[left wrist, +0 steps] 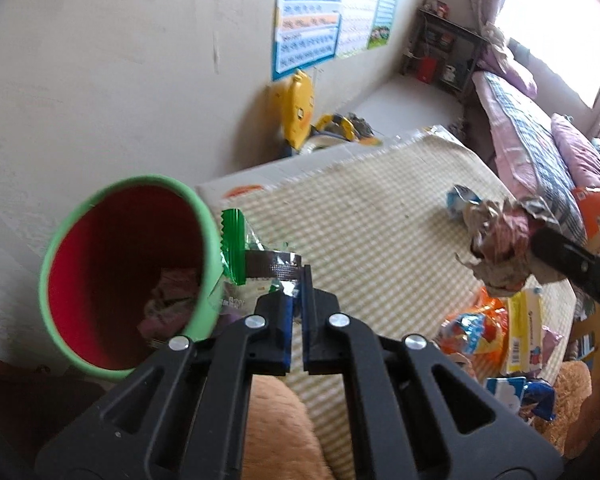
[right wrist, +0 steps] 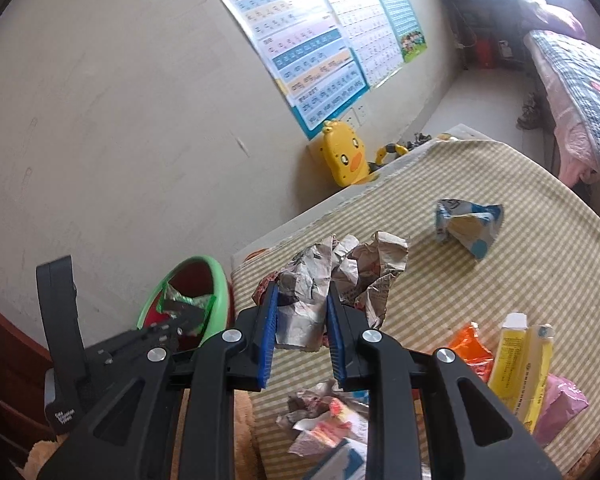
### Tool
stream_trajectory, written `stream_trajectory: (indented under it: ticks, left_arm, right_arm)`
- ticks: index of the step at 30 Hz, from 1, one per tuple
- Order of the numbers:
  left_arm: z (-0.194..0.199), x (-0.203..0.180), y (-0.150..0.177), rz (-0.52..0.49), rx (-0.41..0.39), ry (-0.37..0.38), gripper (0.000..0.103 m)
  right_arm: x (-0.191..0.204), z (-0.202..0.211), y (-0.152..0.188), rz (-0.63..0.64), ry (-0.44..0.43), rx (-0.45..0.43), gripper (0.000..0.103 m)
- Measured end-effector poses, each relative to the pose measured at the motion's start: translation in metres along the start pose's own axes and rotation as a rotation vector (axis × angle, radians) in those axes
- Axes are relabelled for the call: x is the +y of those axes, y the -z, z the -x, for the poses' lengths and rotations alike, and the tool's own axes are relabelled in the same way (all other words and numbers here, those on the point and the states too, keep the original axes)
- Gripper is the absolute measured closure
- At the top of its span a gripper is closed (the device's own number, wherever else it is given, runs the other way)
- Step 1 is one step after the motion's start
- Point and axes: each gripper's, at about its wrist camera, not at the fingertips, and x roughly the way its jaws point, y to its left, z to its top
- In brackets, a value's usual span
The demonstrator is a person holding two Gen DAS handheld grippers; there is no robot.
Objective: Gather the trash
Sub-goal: 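Drop the green wrapper into the red bucket with the left tool while the right tool drops the foil paper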
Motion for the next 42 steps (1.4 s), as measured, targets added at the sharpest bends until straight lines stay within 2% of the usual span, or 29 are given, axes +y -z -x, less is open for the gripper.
stream_trajectory:
  ticks: [22,33,42]
  left_arm:
    - [0.02,0.089,-0.002,0.115,-0.067,-0.142,0.1]
    - [0.017,0.132,0.007,0.168,-0.045,-0.181,0.1]
    - [0.001,0.161,0.012,0.225,0.004,-0.159,0.1]
  right_arm:
    - [0.085,-0.041,-0.005,0.179,-0.054,0.079,0.081]
    - [0.122,-0.073,-0.001,0.243,-0.09,0.127,0.081]
    - [0.14,-0.105,-0.005,0.241,-0.133,0.172,0.079]
